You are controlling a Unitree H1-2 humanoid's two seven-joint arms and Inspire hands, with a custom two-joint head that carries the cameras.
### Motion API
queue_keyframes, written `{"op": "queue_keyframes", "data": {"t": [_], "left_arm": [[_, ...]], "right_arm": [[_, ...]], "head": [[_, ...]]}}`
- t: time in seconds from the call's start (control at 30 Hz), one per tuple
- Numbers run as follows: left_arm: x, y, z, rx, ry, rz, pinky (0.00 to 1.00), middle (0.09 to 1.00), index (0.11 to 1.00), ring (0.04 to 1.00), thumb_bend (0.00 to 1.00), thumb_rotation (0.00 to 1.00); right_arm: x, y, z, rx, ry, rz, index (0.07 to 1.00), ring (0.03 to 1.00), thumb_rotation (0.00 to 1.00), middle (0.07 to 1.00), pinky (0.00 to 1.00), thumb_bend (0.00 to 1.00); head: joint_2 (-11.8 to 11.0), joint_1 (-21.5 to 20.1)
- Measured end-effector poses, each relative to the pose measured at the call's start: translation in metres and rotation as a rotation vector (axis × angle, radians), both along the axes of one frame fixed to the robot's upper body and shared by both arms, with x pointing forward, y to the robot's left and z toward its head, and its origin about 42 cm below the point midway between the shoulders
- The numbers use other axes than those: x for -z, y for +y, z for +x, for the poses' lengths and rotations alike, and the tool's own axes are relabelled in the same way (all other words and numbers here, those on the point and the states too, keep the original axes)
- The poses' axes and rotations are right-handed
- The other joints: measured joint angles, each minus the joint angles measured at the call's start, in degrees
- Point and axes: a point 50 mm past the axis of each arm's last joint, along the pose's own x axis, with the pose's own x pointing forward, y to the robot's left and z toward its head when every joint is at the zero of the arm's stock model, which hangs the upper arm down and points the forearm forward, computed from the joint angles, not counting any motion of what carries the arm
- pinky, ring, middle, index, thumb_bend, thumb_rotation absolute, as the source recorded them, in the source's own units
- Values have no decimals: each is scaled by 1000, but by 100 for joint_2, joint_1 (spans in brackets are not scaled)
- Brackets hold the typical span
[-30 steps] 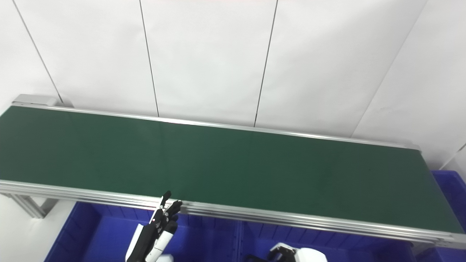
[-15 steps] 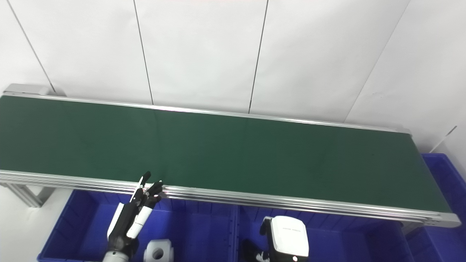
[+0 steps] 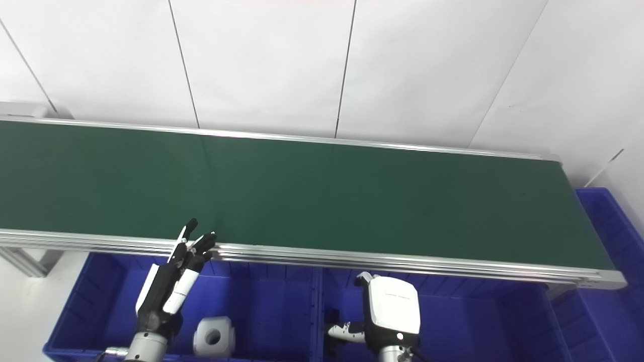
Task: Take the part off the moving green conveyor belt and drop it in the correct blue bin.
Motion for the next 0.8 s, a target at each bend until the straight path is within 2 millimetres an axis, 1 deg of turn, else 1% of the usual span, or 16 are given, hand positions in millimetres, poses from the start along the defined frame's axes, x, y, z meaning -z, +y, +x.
{"op": "queue_keyframes", "data": {"t": [0.07, 0.1, 0.13, 0.17, 0.23, 0.27, 0.33, 0.37, 0.47, 0.5, 0.53, 0.6, 0.67, 0.73, 0.8], "left_arm": [[4, -2, 5, 2, 11, 1, 902, 879, 1000, 905, 657, 791], [6, -3, 8, 5, 17, 5, 894, 881, 1000, 903, 664, 795], [9, -5, 10, 6, 24, 8, 892, 881, 1000, 902, 666, 796], [11, -5, 12, 6, 30, 11, 873, 896, 1000, 901, 657, 802], [15, -6, 14, 3, 38, 28, 868, 909, 1000, 908, 646, 815], [17, -6, 14, 0, 44, 34, 872, 915, 1000, 912, 639, 821], [20, -6, 13, 1, 48, 47, 892, 930, 1000, 923, 636, 823], [20, -6, 13, 0, 36, 55, 898, 933, 1000, 926, 638, 821], [17, -6, 13, -8, -7, 75, 974, 957, 1000, 954, 637, 806], [15, -6, 13, -8, -25, 80, 977, 958, 1000, 955, 636, 805], [13, -6, 13, -9, -38, 84, 979, 958, 1000, 954, 626, 798], [7, -5, 11, -11, -63, 81, 974, 957, 1000, 948, 622, 790], [2, -5, 7, -10, -85, 79, 966, 957, 998, 940, 610, 784], [2, -4, 5, -8, -95, 85, 963, 965, 995, 940, 611, 781], [4, -2, 2, -4, -96, 104, 959, 970, 992, 941, 616, 789]], "right_arm": [[3, -3, 2, 4, 7, 54, 695, 601, 604, 681, 517, 921], [5, -5, 4, 9, 12, 105, 718, 635, 654, 706, 545, 898], [7, -7, 6, 14, 14, 153, 726, 646, 671, 715, 555, 890], [8, -9, 7, 23, 19, 214, 749, 694, 791, 747, 590, 868], [10, -14, 8, 60, 17, 380, 765, 727, 839, 771, 631, 862], [11, -16, 7, 91, 13, 480, 778, 744, 865, 784, 647, 841], [13, -20, 4, 145, -1, 650, 806, 788, 957, 816, 694, 844], [14, -22, 1, 170, -18, 731, 812, 800, 979, 825, 708, 842], [13, -24, -5, 214, -115, 978, 830, 789, 939, 842, 733, 844], [12, -26, -7, 233, -162, 1057, 831, 790, 937, 843, 733, 843], [11, -26, -8, 244, -210, 1129, 837, 790, 933, 843, 740, 839], [8, -25, -10, 237, -261, 1201, 841, 793, 935, 843, 753, 842], [8, -23, -13, 219, -280, 1230, 846, 806, 957, 853, 770, 875], [9, -20, -16, 204, -280, 1239, 856, 813, 988, 860, 783, 910], [9, -19, -17, 197, -282, 1240, 860, 818, 997, 864, 788, 920]], "head": [[-52, 70], [-53, 71], [-96, 53], [-131, 10], [-132, 0], [-123, -43], [-123, -35], [-123, -26], [-114, -26], [-114, -26], [-62, -35], [-44, -44], [-27, -70], [-9, -96], [-18, -114]]}}
